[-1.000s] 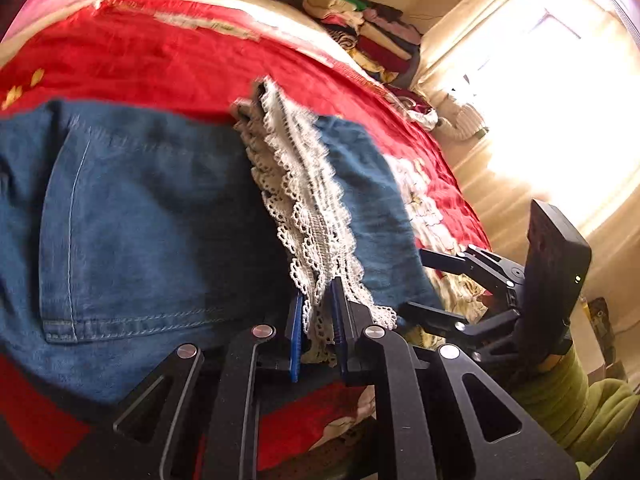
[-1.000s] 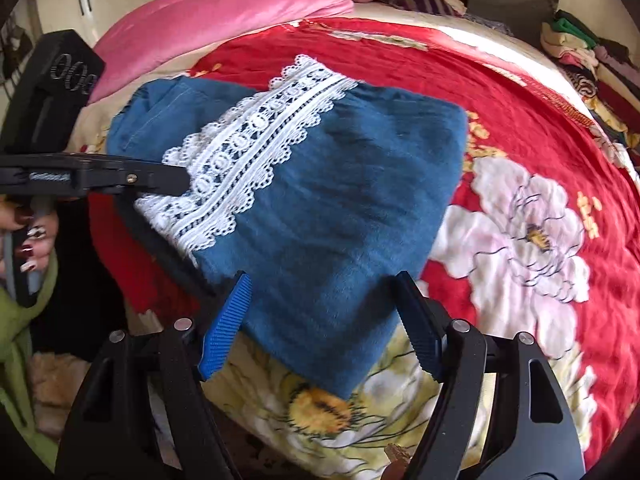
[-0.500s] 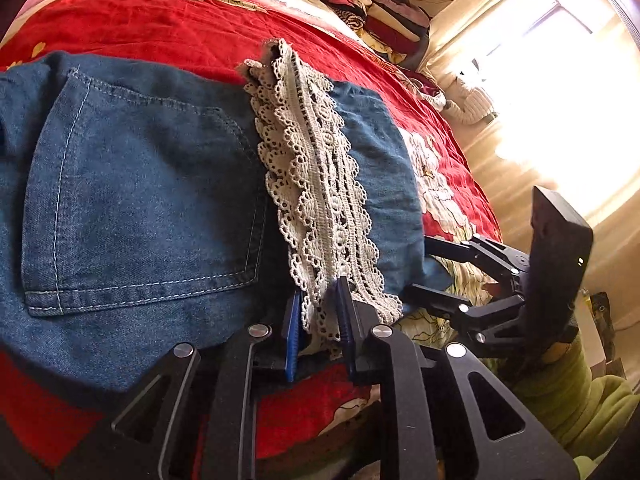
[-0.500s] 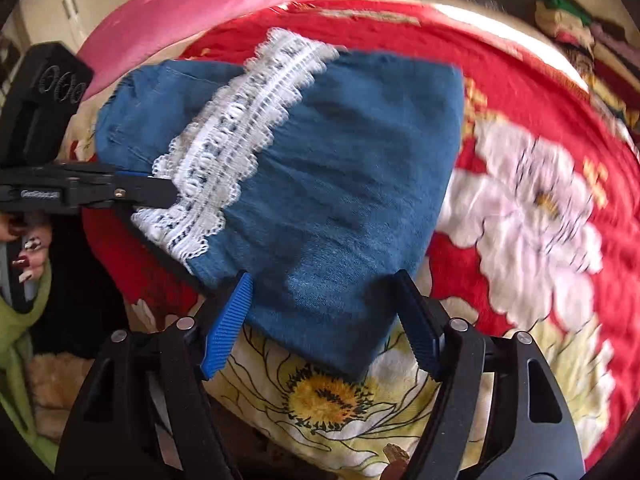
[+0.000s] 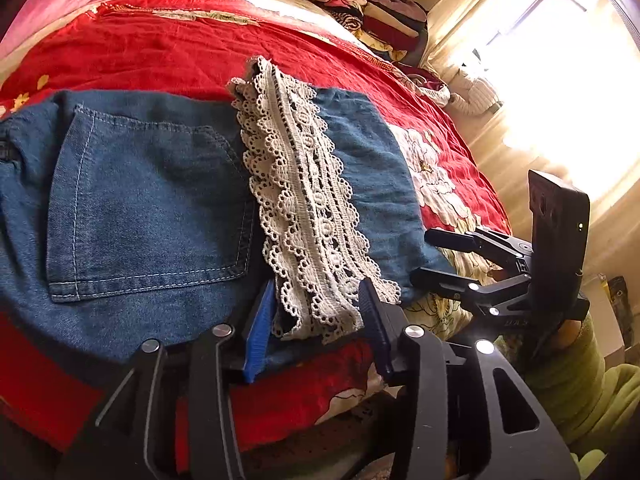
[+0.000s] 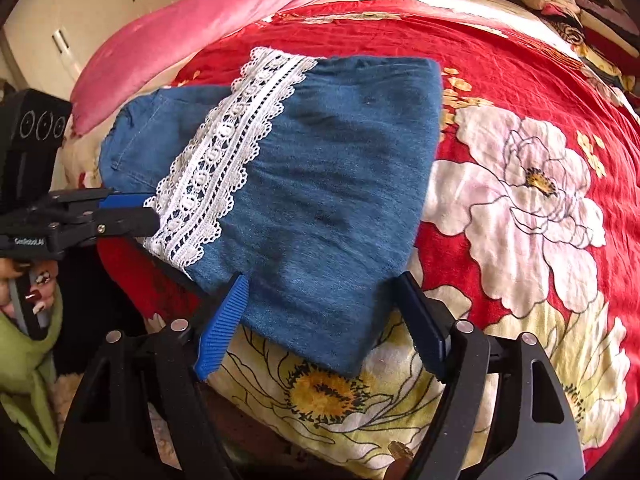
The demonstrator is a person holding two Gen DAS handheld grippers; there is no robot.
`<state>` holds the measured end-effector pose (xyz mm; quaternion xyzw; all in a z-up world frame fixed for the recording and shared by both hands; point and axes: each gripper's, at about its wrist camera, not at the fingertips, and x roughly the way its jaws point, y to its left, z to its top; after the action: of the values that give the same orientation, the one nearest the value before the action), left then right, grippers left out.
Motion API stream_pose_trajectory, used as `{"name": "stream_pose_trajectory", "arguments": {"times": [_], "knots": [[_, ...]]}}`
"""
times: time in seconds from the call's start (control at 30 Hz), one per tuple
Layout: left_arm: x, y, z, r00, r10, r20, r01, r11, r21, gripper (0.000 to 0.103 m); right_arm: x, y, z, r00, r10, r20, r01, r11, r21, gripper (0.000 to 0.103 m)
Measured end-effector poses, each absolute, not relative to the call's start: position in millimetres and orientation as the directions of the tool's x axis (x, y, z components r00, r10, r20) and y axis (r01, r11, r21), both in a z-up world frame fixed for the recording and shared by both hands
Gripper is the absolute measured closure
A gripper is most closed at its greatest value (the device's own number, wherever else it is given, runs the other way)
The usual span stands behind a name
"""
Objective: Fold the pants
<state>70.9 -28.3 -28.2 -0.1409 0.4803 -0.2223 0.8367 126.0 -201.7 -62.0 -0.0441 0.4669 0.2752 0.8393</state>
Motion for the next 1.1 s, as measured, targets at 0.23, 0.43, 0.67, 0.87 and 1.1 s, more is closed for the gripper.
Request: {"name": "stream_pose_trajectory", "arguments": {"times": [0.23,0.43,0.67,0.87,1.1], "knots": [[65.8,-29.8,-19.1,0.463,-0.486,-0.742,0.239,0.874,-0.423,0.049,122.3,-214.0,-53.1,0.448,0.425,-0.787,-0.467,0.861,0.199,0.025],[60.6,-23.0,-9.8,0.491,-0.457,-0.742,0.231,0.889,-0.395,0.033,121.3,-225.5,-44.0,0.478,0.416,-0.774,-0.44,0.876,0.199,0.02],[52.3,-10.2,9.7,0.556,-0.396,-0.731,0.206,0.917,-0.341,0.011,118.9,-226.5,-19.2,0.535,0.421,-0.733,-0.443,0.878,0.181,0.015],[44.9,13.5,23.3,0.605,-0.322,-0.729,0.152,0.945,-0.291,0.011,128.8,-213.1,7.1,0.555,0.448,-0.701,-0.476,0.862,0.174,0.011],[31.3,62.5,26.6,0.638,-0.247,-0.729,0.029,0.954,-0.298,0.011,141.5,-168.6,36.2,0.552,0.489,-0.676,-0.572,0.811,0.12,0.009]]}}
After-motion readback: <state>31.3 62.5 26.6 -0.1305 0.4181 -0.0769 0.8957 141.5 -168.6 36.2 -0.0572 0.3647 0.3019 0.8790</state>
